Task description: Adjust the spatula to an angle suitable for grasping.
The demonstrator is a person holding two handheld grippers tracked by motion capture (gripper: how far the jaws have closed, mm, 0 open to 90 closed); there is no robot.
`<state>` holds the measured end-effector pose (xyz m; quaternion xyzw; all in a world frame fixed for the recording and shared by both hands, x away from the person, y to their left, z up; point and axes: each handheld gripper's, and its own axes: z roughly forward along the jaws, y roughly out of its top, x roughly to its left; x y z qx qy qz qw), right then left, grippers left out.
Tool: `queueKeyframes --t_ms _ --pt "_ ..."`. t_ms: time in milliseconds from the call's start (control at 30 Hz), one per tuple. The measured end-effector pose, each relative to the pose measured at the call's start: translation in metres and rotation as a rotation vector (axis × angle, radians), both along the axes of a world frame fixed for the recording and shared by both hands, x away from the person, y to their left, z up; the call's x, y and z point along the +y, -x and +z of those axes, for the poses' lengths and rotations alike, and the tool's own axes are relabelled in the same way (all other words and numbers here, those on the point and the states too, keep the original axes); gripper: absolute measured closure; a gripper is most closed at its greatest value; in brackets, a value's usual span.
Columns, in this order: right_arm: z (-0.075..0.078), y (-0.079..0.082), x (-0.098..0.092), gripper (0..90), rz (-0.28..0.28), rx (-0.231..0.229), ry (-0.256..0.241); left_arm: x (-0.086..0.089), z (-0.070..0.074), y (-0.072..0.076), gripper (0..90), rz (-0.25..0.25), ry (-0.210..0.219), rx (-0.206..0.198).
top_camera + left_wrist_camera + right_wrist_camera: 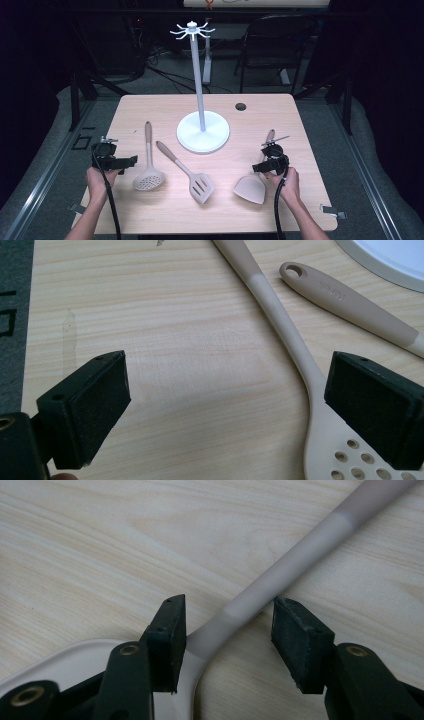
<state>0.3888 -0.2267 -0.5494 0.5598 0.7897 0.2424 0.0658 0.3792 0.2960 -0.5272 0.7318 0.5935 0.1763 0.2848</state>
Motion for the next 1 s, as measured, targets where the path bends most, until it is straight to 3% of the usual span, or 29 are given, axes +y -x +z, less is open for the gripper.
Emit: queueKeyframes --t_ms 233,367,400,567,633,667,733,767,833,867,1000 --pt "0.003 0.000 0.000 52.3 0.019 0.026 0.032 -0.002 -0.001 0.000 4.2 -0.008 0.013 0.010" --pt "0.003 0.001 0.000 53.4 0.010 0.018 0.020 -0.002 -0.001 0.000 4.4 -0.008 0.015 0.011" --pt "0.004 0.000 -0.001 54.3 0.036 0.032 0.033 -0.002 -0.001 -0.001 4.5 -0.010 0.014 0.012" --pt "0.006 0.001 -0.003 56.4 0.052 0.043 0.040 -0.002 -0.001 0.000 4.7 -0.011 0.019 0.015" --pt "0.008 0.001 -0.003 63.5 0.063 0.050 0.024 -0.002 -0.002 -0.001 4.7 -0.012 0.017 0.016" --pt "0.013 0.003 -0.005 77.5 0.105 0.068 0.026 -0.002 -0.002 -0.001 4.7 -0.010 0.016 0.016" --pt "0.013 0.004 -0.005 76.7 0.104 0.068 0.050 -0.002 -0.002 -0.001 4.7 -0.006 0.014 0.015" --pt "0.012 0.005 -0.007 67.2 0.078 0.057 0.056 -0.002 -0.001 -0.001 4.6 -0.007 0.012 0.014" --pt "0.011 0.005 -0.009 65.0 0.066 0.063 0.044 -0.002 -0.001 -0.001 4.7 -0.006 0.013 0.012" --pt "0.009 0.004 -0.014 59.0 0.040 0.056 0.001 -0.002 -0.001 -0.001 4.6 -0.006 0.010 0.011" --pt "0.006 0.001 -0.016 52.3 -0.012 0.036 -0.037 -0.003 -0.001 -0.002 4.7 -0.006 0.008 0.016"
